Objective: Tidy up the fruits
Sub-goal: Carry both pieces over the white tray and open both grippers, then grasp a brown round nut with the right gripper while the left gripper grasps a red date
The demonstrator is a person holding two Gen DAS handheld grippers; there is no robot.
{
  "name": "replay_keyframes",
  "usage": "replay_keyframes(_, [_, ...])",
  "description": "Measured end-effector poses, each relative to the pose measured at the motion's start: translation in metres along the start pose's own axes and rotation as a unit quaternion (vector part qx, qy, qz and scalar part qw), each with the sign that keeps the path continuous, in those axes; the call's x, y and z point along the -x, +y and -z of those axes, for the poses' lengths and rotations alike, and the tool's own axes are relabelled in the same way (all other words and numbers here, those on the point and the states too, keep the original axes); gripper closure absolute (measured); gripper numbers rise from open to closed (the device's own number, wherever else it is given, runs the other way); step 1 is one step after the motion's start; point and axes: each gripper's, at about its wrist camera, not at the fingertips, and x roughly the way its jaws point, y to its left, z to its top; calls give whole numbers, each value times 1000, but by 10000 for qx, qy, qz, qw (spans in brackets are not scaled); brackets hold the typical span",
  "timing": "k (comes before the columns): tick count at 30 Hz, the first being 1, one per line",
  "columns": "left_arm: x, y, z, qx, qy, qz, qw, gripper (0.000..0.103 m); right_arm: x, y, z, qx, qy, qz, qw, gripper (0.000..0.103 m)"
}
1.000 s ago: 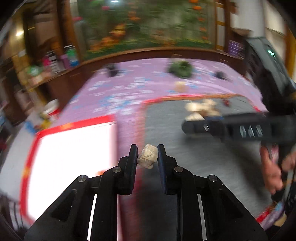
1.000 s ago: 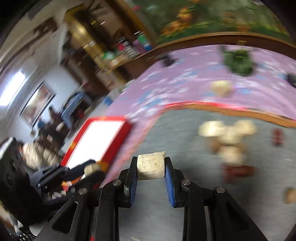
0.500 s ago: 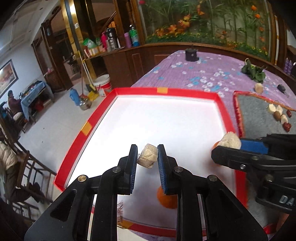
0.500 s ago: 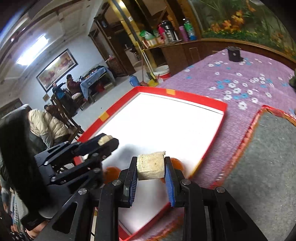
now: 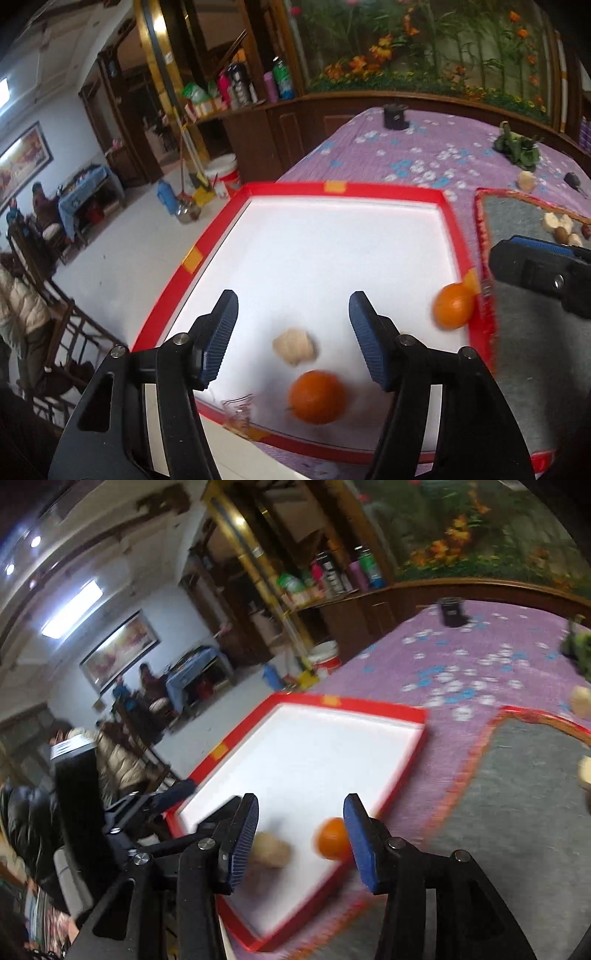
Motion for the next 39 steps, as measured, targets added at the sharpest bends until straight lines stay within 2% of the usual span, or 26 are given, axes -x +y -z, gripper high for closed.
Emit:
replay_keyframes(4, [14,-28,-8,-253,-140,393,9988,36,34,-41,7,-328,-112,554,9979,57])
replay_keyframes(8, [24,-70,-9,-699,-135,959,9928,35,88,-87,23,-642,-314,1208,9901,57])
replay_keyframes(11, [27,-103,-9,-1080,-57,1412,9841,36,134,-127,37,-905,-451,1959,9754,56])
replay_keyframes(13, [28,-122,-12,-1248,-28,1585,9794,36,162,-152,48,-1074,-511,2417,9630,56])
replay_keyframes(17, [27,-155,-29,-1439,-90,1852,9721,36,195,-194,63,-1393,-403,2901,9459,56])
replay_keyframes(22, [16,-194,-44,-1561,154,2202,9628,36,192,-225,70,-1438,-48,3074,9406,58])
replay_keyframes(23, [17,-200,-44,-1593,193,2308,9597,36,189,-229,71,-1440,40,3134,9386,66])
replay_keyframes(24, [19,-207,-44,-1638,216,2416,9562,36,181,-235,72,-1444,184,3213,9357,69])
replay_keyframes(26, [24,-223,-44,-1740,207,2559,9507,36,177,-234,72,-1280,43,3371,9327,82])
replay_keyframes(27, [26,-230,-44,-1759,201,2597,9493,36,177,-236,73,-1272,-6,3433,9306,82])
replay_keyframes(31, [27,-259,-47,-1760,302,2788,9436,36,185,-245,73,-1508,-195,3254,9333,82])
replay_keyframes(37, [3,-298,-45,-1812,652,2698,9435,36,193,-248,74,-1807,-279,3058,9344,82])
replay_keyframes(39, [-7,-304,-44,-1768,764,2652,9447,40,192,-248,72,-1805,-285,3034,9352,82])
